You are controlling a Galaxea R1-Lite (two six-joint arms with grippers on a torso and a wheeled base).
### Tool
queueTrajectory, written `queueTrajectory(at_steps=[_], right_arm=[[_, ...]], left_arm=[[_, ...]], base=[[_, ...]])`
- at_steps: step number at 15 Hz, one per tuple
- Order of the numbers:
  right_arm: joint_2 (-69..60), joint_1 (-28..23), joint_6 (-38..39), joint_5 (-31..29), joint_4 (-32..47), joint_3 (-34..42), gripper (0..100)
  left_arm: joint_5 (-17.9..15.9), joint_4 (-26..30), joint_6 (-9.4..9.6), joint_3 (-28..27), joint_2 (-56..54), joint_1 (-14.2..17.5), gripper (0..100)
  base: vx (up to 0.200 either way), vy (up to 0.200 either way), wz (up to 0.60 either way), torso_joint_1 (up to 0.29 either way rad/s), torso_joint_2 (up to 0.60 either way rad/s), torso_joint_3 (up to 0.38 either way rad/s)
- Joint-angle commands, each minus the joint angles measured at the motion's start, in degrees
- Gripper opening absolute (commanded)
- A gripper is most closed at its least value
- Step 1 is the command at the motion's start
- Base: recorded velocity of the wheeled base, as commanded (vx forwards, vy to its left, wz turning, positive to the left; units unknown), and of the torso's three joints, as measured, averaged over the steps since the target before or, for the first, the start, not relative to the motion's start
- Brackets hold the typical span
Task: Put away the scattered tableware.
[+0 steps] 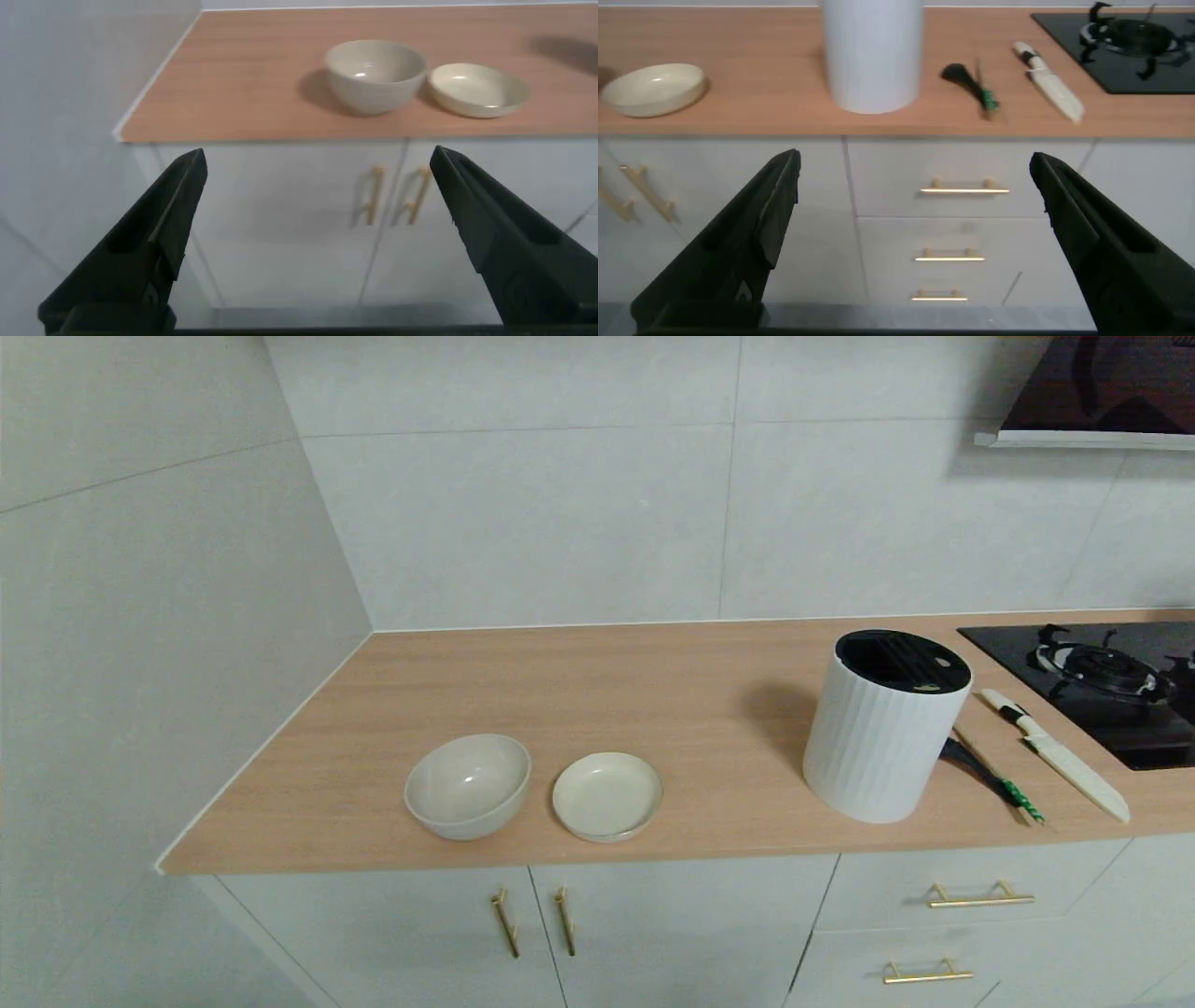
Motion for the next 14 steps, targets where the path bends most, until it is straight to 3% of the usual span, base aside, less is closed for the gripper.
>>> queueTrajectory(at_steps=[1,9,14], right_arm=[[0.0,0.0,0.0,0.0,-0.1,0.0,100],[0.0,0.0,0.0,0.0,0.0,0.0,100],[0.0,0.0,0.0,0.0,0.0,0.0,100]], left_arm=[[-0.1,0.0,-0.02,0.0,0.0,0.0,100],[0.0,0.0,-0.02,0.0,0.0,0.0,100],[-0.1,0.0,-0.02,0.0,0.0,0.0,100]], base=[[0.000,0.200,0.00,0.002,0.00,-0.002],[0.000,0.200,0.00,0.002,0.00,0.001],[0.000,0.000,0.00,0.000,0.00,0.000]])
